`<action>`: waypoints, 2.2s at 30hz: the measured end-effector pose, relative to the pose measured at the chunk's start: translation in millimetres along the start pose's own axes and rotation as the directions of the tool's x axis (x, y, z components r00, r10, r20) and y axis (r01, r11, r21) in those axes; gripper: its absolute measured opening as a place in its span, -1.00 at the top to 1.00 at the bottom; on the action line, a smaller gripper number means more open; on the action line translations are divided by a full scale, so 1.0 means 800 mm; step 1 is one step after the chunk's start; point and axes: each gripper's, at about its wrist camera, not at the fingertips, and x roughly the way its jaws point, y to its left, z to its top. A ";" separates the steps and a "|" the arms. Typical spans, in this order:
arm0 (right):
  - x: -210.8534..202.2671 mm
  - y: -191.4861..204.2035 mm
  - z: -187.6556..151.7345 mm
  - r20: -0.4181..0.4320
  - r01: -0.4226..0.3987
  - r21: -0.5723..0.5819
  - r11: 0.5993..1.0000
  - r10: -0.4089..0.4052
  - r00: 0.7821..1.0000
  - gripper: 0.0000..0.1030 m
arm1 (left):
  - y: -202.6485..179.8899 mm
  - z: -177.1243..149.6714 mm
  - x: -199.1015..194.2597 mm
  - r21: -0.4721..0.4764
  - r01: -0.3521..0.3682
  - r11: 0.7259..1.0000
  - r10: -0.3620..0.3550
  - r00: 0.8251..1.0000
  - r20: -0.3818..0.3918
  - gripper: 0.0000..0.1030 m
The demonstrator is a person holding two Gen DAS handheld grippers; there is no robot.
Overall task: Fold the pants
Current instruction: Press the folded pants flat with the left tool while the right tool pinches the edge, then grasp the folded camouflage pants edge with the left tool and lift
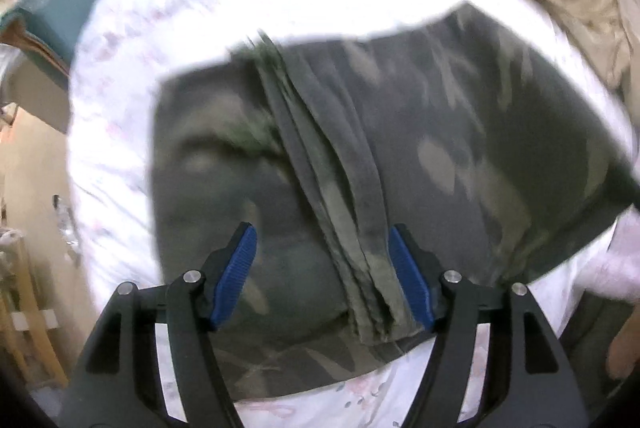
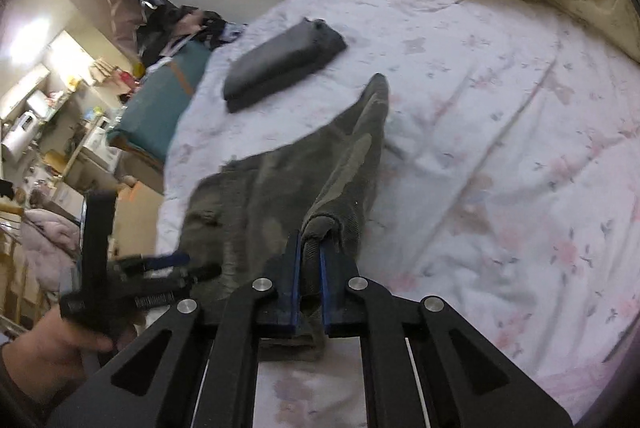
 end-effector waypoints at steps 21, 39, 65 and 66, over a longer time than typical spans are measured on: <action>0.007 0.039 -0.013 -0.066 -0.221 -0.066 0.973 0.216 0.974 0.86 | -0.153 0.220 0.008 0.044 0.222 0.974 -0.218 0.972 -0.083 -0.45; 0.003 0.145 -0.044 -0.167 -0.355 -0.286 0.890 0.318 0.933 0.93 | -0.059 0.188 -0.066 0.134 0.122 0.983 -0.121 0.992 -0.016 0.90; 0.205 0.310 -0.161 -0.491 -0.329 -0.455 0.827 0.075 0.868 0.84 | 0.175 0.099 0.072 -0.035 0.102 0.994 -0.105 0.990 -0.099 0.90; 0.200 0.305 -0.156 -0.502 -0.334 -0.447 0.830 0.076 0.862 0.83 | 0.172 0.098 0.079 -0.027 0.098 0.995 -0.101 0.989 -0.111 0.90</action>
